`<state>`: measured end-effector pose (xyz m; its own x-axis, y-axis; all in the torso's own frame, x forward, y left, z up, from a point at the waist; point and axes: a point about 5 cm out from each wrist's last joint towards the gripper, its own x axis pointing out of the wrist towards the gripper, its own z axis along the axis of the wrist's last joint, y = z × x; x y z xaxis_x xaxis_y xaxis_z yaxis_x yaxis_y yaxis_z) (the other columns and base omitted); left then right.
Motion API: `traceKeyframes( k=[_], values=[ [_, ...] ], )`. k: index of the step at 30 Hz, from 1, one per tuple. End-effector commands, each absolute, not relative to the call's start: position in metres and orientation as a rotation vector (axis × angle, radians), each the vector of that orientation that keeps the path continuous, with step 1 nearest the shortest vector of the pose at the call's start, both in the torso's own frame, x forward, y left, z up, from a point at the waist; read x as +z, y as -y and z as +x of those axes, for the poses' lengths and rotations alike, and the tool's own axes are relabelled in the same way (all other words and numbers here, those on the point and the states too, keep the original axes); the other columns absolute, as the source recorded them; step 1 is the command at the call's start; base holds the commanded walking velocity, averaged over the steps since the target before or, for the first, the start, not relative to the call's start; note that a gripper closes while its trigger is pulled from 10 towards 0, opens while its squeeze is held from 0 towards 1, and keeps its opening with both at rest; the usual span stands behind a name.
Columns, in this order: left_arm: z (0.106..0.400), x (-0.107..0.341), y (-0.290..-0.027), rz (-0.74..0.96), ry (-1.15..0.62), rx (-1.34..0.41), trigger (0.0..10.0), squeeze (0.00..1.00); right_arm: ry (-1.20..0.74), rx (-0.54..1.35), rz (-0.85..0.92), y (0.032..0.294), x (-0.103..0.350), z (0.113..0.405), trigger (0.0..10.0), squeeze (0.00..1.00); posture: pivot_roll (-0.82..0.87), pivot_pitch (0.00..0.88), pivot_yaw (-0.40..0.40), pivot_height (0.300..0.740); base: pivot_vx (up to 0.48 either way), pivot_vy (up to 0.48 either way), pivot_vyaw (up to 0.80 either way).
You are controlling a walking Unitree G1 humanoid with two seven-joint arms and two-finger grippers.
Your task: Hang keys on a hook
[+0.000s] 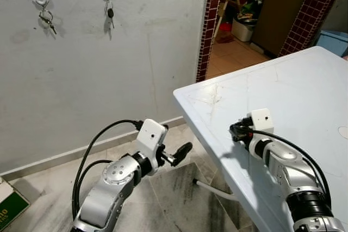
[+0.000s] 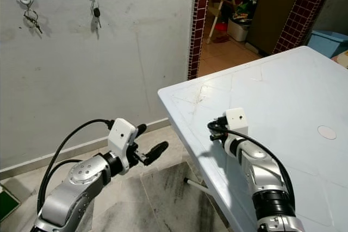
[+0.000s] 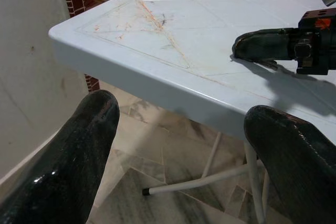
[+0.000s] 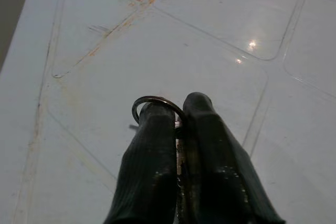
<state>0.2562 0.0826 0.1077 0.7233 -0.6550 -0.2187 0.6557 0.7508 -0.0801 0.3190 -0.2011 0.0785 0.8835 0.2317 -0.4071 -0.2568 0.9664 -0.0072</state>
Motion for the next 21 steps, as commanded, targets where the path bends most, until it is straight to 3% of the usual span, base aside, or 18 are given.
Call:
traceKeyframes(
  k=[1,21],
  values=[
    [0.257,0.107,-0.081,0.024,-0.246,-0.736,10.0,0.00,-0.449,0.216,-0.071,0.208,0.073,0.318,0.0,0.00,-0.01,0.000,0.000,0.740,0.000,0.000,0.00],
    [0.259,0.107,-0.081,0.024,-0.246,-0.734,10.0,0.00,-0.369,0.062,-0.017,0.220,0.088,0.328,0.0,0.00,-0.01,0.000,0.002,0.740,0.000,0.000,0.00]
  ],
)
